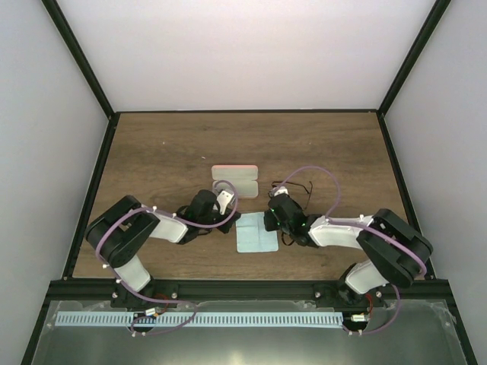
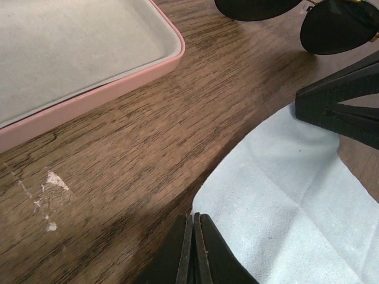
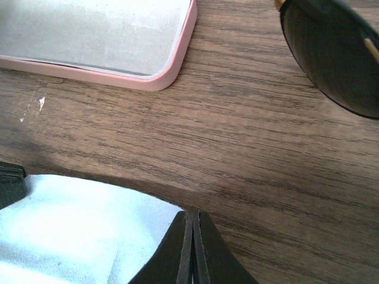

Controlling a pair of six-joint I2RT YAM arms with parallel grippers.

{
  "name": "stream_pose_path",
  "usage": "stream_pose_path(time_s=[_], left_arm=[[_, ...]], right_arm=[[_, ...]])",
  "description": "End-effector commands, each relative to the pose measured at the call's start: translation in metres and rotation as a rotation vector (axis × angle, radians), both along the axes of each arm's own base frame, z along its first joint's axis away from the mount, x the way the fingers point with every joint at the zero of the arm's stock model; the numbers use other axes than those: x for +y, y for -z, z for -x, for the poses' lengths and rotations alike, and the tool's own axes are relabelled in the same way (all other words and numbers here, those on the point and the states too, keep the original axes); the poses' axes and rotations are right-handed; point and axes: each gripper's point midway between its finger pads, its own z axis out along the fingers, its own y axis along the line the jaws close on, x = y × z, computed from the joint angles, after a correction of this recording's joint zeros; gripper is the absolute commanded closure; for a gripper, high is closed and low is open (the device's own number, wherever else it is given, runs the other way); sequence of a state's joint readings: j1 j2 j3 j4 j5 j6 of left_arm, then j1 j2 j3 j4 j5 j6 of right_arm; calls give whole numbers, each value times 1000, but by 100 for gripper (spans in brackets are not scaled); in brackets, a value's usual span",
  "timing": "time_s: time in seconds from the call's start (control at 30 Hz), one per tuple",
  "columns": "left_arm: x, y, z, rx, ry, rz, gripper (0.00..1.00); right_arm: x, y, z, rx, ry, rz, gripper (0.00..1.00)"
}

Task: Organize the sunglasses
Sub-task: Fold the glasses cleaning cloth at the center of the board.

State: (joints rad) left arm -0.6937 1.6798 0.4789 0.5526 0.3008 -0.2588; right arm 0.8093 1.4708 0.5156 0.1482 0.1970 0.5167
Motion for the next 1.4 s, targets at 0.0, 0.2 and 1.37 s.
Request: stream_pose_path(time_s=[0.0,0.2,1.37], left_arm=[[-3,-9,4,-9,13,35,96],[-5,-8,9,7,25,39,96],[-1,-18,27,17,5,34,96]], right_arm=[[-5,-7,2,-24,24,0,99],[-4,-7,10,-28,11,2,99],[-5,-16,36,-29,-22,-63,99]])
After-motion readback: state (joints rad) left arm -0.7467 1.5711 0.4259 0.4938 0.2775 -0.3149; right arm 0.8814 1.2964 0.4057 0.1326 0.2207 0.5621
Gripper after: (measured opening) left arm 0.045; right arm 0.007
